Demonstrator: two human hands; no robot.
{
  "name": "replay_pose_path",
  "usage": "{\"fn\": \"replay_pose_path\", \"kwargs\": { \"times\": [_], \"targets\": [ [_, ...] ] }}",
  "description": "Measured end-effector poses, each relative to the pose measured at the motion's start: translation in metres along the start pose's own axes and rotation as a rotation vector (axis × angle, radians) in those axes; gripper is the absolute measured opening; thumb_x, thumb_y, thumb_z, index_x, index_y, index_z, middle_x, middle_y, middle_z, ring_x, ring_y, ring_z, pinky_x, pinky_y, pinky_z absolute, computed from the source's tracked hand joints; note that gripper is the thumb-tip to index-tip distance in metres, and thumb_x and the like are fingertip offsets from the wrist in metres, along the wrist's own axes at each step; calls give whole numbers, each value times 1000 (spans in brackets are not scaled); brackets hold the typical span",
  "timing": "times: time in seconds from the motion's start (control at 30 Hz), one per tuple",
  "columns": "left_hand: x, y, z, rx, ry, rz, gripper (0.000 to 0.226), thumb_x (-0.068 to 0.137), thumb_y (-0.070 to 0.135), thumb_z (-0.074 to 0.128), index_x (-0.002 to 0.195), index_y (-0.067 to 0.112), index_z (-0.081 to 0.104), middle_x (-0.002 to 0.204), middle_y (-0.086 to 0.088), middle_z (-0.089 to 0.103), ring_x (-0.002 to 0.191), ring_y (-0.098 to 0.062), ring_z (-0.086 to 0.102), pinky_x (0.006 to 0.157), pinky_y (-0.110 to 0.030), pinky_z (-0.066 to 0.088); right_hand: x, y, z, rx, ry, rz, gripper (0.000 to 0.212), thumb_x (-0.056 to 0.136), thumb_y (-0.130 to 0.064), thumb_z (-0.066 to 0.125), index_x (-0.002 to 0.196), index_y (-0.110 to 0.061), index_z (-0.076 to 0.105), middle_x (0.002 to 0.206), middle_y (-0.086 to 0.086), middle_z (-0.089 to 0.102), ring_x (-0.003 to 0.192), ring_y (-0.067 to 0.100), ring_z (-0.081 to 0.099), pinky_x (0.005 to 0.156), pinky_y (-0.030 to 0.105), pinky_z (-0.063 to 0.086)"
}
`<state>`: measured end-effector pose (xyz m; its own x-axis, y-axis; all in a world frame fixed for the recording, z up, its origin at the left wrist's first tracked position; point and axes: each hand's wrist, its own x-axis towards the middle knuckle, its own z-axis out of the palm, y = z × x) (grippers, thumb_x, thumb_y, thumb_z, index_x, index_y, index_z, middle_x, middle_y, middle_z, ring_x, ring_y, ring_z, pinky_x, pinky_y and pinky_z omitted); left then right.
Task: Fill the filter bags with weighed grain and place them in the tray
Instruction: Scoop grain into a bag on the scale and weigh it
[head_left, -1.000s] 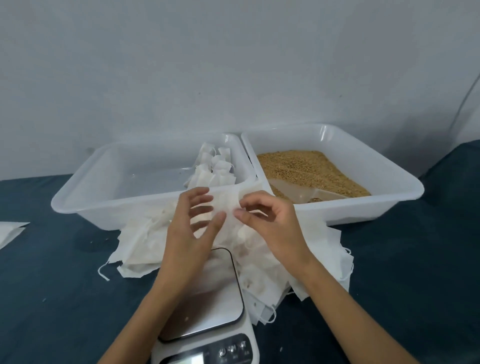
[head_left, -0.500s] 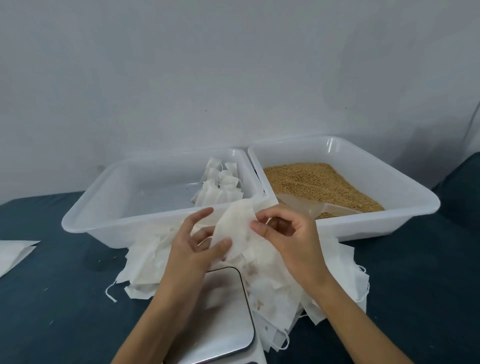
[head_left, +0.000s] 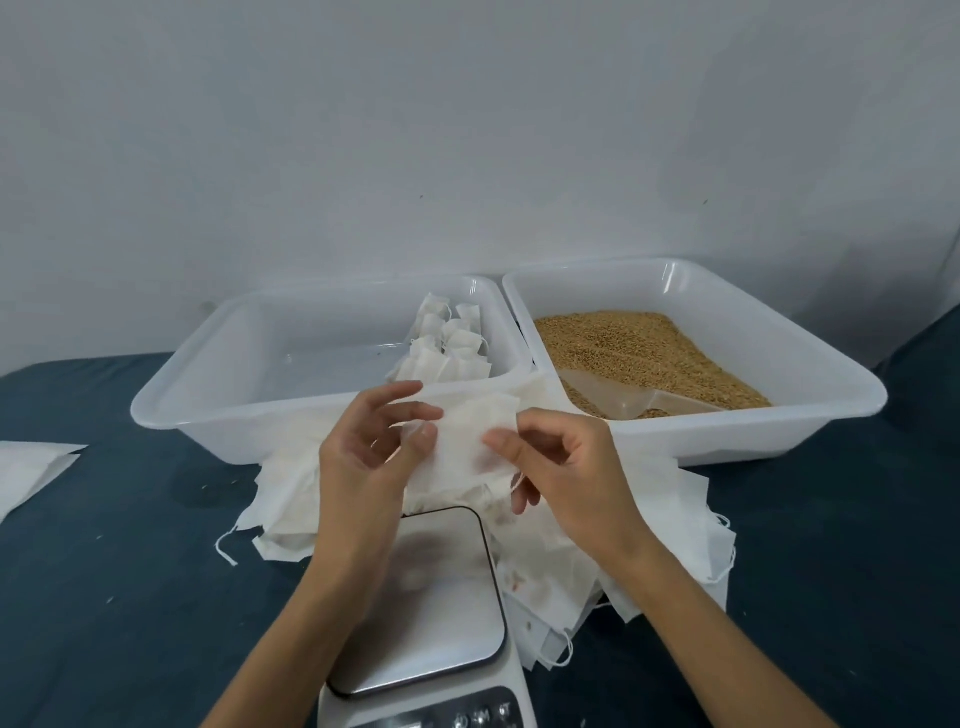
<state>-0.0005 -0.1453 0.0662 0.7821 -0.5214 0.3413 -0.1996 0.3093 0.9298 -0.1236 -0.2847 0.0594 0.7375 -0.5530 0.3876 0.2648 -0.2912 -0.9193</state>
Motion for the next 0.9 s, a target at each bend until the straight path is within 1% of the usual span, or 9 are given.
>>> {"fn": "replay_pose_path", "kwargs": {
  "times": [0.13,0.27,0.4,0.53,0.6,0.67,0.73,0.83,0.9],
  "targets": [
    [-3,-1,3,103,25,72,28,95,-6,66,104,20,72,97,2,77,80,-9,67,70,-16,53,-3,-6,-1,23,46,16,20,97,-37,67,88,-20,69,62,1,70,39,29,63,37,25,38],
    [-3,0,2,88,10,25,25,96,-3,66,101,20,74,97,1,77,75,-7,67,65,-16,50,-3,-9,1,-62,0,-20,36,96,-39,69,75,-10,63,63,11,54,48,27,68,43,33,39],
    [-2,-1,-1,179,34,28,31,96,-3,67,96,27,75,97,6,76,72,-10,68,58,-21,51,-6,-12,5,-106,39,-44,33,99,-33,66,66,-34,60,45,-2,50,44,23,68,39,25,37],
    [-3,-4,1,232,-4,-40,32,96,1,68,92,31,75,100,8,75,73,-15,69,51,-30,49,-7,-13,5,-62,103,-87,24,98,-30,67,74,-26,68,39,2,52,48,19,70,43,10,39],
    [-3,-2,2,256,-4,19,24,98,7,69,94,30,76,102,9,74,79,-10,67,65,-26,52,-6,-13,5,-66,109,-104,26,98,-30,67,74,-20,66,40,3,51,48,18,70,44,8,37],
    [-2,1,1,296,-49,104,11,97,23,73,105,30,75,112,10,74,98,-7,67,85,-22,51,-6,-15,4,-74,111,-110,26,98,-31,67,74,-23,67,41,5,52,46,17,69,45,9,37],
    [-3,5,-1,341,-220,102,34,89,40,78,121,34,71,129,13,69,123,-10,63,102,-24,46,-6,-16,3,-81,94,-116,25,99,-36,64,77,-26,69,45,8,56,42,16,66,46,9,38],
    [-9,6,2,434,-482,85,64,80,26,81,138,39,58,136,19,63,129,-2,57,101,-9,41,-7,-15,4,-58,41,-110,30,102,-42,56,78,-34,69,45,4,51,37,19,62,44,15,40],
    [-14,2,9,595,-489,169,68,79,13,75,140,34,54,130,19,65,122,-1,58,106,-17,41,-9,-14,6,-31,-7,-92,35,103,-48,52,78,-30,70,46,9,48,36,23,61,42,18,40]
  ]
}}
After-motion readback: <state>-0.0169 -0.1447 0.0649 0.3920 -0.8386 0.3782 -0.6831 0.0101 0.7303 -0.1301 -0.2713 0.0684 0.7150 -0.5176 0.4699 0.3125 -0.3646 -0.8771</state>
